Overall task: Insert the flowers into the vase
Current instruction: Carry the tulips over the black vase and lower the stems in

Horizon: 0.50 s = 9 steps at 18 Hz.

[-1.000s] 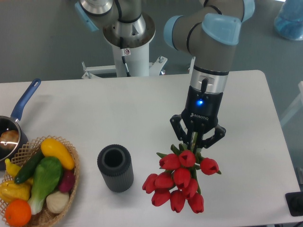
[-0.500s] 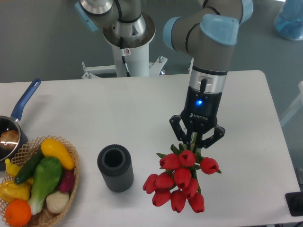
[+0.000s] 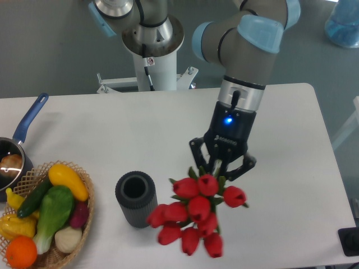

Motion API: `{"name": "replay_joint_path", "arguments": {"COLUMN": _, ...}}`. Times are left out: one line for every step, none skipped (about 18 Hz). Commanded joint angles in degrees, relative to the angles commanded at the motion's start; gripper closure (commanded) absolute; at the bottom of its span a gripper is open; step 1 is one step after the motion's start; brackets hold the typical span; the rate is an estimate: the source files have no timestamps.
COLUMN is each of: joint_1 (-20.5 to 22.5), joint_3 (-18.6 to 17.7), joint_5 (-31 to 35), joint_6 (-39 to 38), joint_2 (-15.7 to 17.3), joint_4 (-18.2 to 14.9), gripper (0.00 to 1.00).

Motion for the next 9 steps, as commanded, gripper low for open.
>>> {"name": "replay_joint_path", "arguments": {"joint_1": -0.2, "joint_3": 0.0, "joint_5": -1.9, "joint_6": 0.5, "joint_2": 0.0, "joint_4": 0.0, "gripper": 0.82}}
{"name": "replay_joint_path", "arguments": {"joint_1": -0.9, "joint_3": -0.2, "joint_5": -3.5, "joint_6": 0.7, "joint_2": 0.0, "joint_4": 0.0, "gripper": 0.82}}
{"name": "replay_joint_path", "arguments": {"joint_1": -2.0, "joint_3": -0.5, "joint_5": -4.1, "joint_6": 0.8, "joint_2": 0.0, "joint_4": 0.0, "gripper": 0.82}}
{"name": "replay_joint_path", "arguments": {"joint_1": -2.9, "joint_3": -0.7, "joint_5": -4.1, "joint_6": 0.8, "joint_2": 0.0, "joint_4": 0.0, "gripper": 0.82}}
{"name": "replay_joint_path", "arguments": {"joint_1": -3.6, "joint_3": -0.7, "joint_5": -4.2, "joint_6": 0.8, "joint_2": 0.2, "joint_4": 0.0, "gripper": 0.82}}
{"name": "replay_joint_path", "arguments": {"joint_1": -4.6, "joint_3": -0.8, "joint_5": -4.2, "joint_6": 0.7, "joint_2": 0.3, "joint_4": 0.0, "gripper": 0.82}}
{"name": "replay_joint_path", "arguments": {"joint_1": -5.2, "joint_3": -0.8, "joint_5": -4.2, "joint_6": 0.7, "joint_2": 0.4, "joint_4": 0.0, "gripper": 0.82}}
{"name": "replay_joint_path", "arguments": {"joint_1": -5.9, "joint_3": -0.8, "joint_5": -4.2, "joint_6": 0.6, "joint_2": 0.4, "joint_4": 0.0, "gripper": 0.82}}
{"name": "replay_joint_path", "arguments": {"joint_1": -6.8, "joint_3": -1.4, "joint_5": -4.3, "joint_6": 0.6, "joint_2": 0.4, "joint_4": 0.0, "gripper": 0.82}}
